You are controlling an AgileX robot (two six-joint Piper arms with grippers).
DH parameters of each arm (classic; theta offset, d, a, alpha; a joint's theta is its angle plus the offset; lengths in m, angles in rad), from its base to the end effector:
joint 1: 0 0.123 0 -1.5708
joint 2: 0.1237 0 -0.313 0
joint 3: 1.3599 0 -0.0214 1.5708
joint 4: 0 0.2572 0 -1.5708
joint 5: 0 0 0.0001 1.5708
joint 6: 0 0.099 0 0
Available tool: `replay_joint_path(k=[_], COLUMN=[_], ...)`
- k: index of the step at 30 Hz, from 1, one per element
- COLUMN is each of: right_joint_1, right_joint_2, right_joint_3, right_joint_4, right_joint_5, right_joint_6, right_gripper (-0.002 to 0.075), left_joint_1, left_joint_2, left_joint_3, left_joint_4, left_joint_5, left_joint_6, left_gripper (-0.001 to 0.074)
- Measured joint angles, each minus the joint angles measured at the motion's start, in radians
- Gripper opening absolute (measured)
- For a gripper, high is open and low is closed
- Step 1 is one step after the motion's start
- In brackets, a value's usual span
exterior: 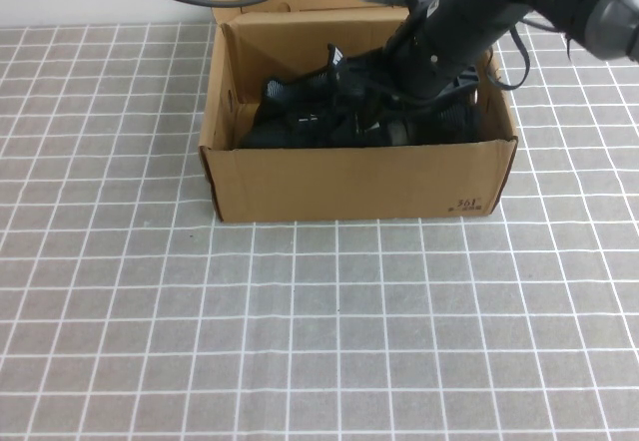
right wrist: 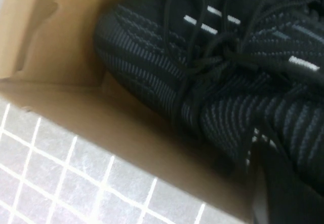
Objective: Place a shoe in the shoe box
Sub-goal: Adjust the shoe
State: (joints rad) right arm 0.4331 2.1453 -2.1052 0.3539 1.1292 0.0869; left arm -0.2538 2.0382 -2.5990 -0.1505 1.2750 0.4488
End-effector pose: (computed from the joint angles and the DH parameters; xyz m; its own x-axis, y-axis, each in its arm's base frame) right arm 0.4438 0.2394 0.3143 -0.8969 -0.1625 -0.4113 -0.3319 0.8619 0.3833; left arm 0.4282 -0.1257 0.4979 -0.3776 0.5004 -0.7791 0.5546 0.7960 0.2425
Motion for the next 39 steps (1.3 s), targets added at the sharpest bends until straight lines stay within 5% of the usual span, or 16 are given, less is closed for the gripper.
replay_joint_path(k=[3, 8, 11, 22, 34, 37, 39], right_joint_1=[0.0, 0.0, 0.0, -0.002, -0.002, -0.006, -0.012], right_joint_2=[0.011, 0.012, 0.012, 0.012, 0.014, 0.014, 0.008], right_joint_3=[0.0, -0.002, -0.004, -0.254, -0.294, -0.294, -0.294], right_joint_4=[0.0, 0.008, 0.025, -0.06, -0.186, -0.214, -0.221], right_joint_5=[-0.013, -0.045, -0.049, 0.02, 0.125, 0.127, 0.128], right_joint_6=[0.004, 0.004, 0.004, -0.026, -0.111, -0.111, -0.111], right_gripper=[0.0056, 0.0328, 0.0423, 0.0313, 0.0304, 0.0302, 0.0286], left_joint_1=[0.0, 0.0, 0.0, 0.0, 0.002, 0.002, 0.002], left_joint_2=[0.0, 0.0, 0.0, 0.0, 0.067, 0.116, 0.139], left_joint_3=[0.0, 0.0, 0.0, 0.0, 0.0, 0.0, 0.015], left_joint_4=[0.0, 0.0, 0.0, 0.001, -0.138, -0.179, -0.184], left_joint_5=[0.0, 0.0, 0.0, 0.0, 0.0, 0.0, -0.002], left_joint_6=[0.0, 0.0, 0.0, 0.0, -0.053, -0.097, -0.13], left_gripper=[-0.0001, -0.0001, -0.0001, -0.0001, 0.0007, 0.009, 0.0218])
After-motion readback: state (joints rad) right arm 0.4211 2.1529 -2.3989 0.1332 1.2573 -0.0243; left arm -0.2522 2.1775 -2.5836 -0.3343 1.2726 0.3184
